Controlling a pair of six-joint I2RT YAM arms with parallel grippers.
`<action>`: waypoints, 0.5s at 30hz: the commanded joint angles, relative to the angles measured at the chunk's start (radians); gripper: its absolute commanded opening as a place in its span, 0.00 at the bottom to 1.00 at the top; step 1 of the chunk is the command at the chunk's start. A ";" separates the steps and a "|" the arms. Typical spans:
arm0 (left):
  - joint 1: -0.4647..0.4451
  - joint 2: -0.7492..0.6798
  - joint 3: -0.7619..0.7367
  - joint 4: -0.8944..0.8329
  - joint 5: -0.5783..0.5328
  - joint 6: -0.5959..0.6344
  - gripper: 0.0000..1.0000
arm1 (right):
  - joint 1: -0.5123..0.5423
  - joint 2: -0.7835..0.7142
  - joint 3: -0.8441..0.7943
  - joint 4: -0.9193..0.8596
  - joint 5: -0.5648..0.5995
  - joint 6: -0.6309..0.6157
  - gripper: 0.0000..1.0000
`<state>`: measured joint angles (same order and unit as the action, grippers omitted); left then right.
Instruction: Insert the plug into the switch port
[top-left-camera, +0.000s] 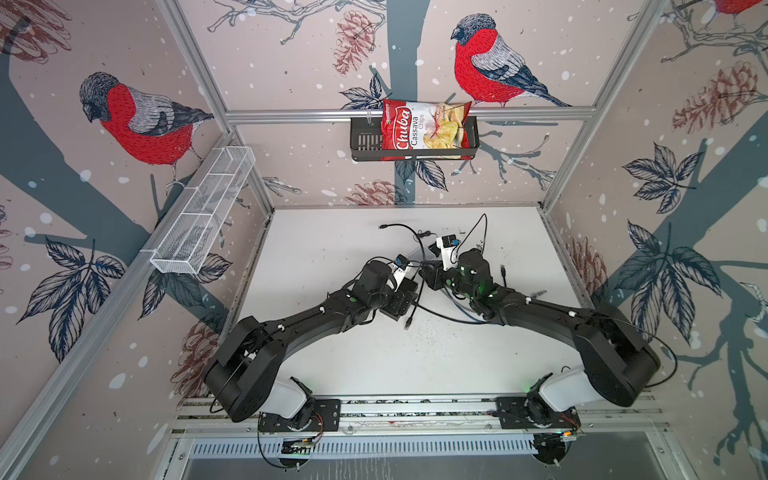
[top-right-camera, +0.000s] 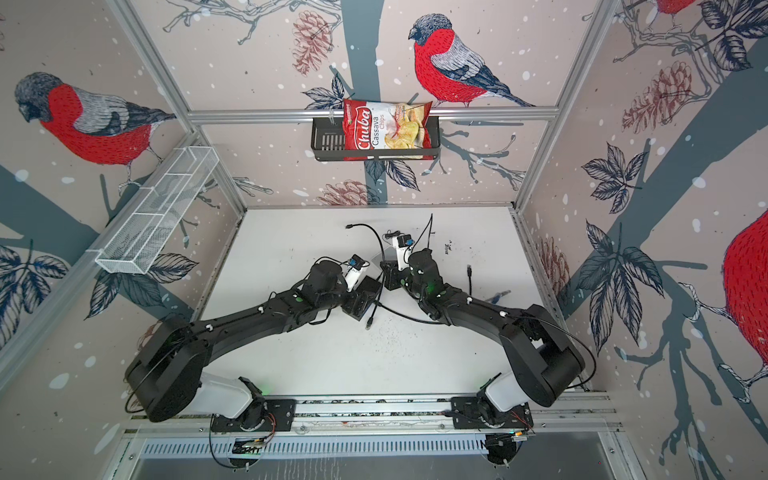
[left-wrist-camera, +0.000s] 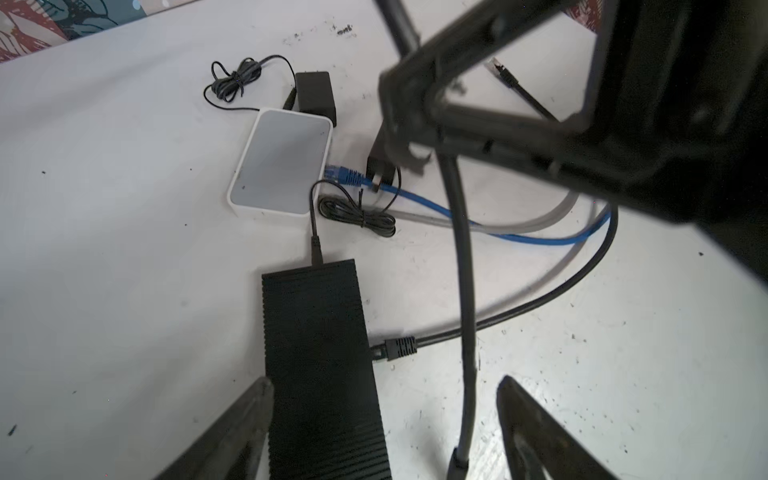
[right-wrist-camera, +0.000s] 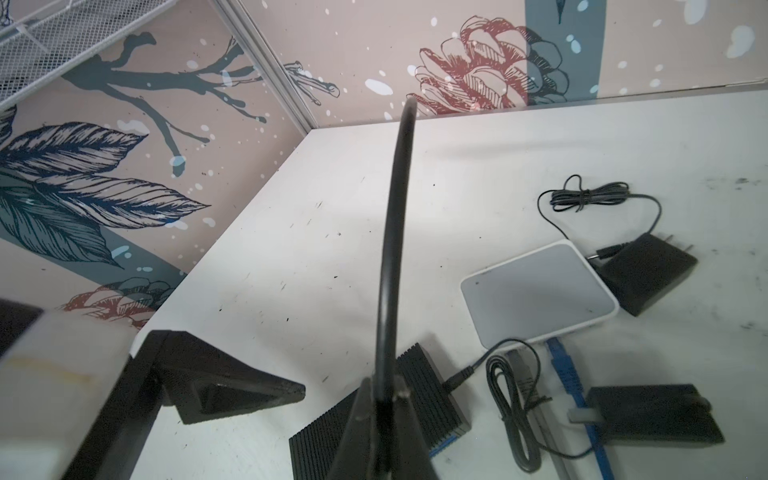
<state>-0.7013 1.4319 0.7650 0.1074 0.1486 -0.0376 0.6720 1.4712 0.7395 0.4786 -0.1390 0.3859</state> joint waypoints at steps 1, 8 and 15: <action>-0.017 -0.018 -0.035 0.077 -0.015 0.070 0.84 | -0.021 -0.038 -0.019 0.034 0.049 0.033 0.02; -0.149 0.010 -0.070 0.161 -0.102 0.175 0.84 | -0.059 -0.113 -0.060 0.007 0.113 0.053 0.02; -0.211 0.124 -0.056 0.236 -0.217 0.147 0.81 | -0.085 -0.157 -0.079 -0.031 0.166 0.081 0.01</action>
<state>-0.9028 1.5246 0.6952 0.2657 0.0109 0.1120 0.5941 1.3304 0.6659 0.4538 -0.0128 0.4446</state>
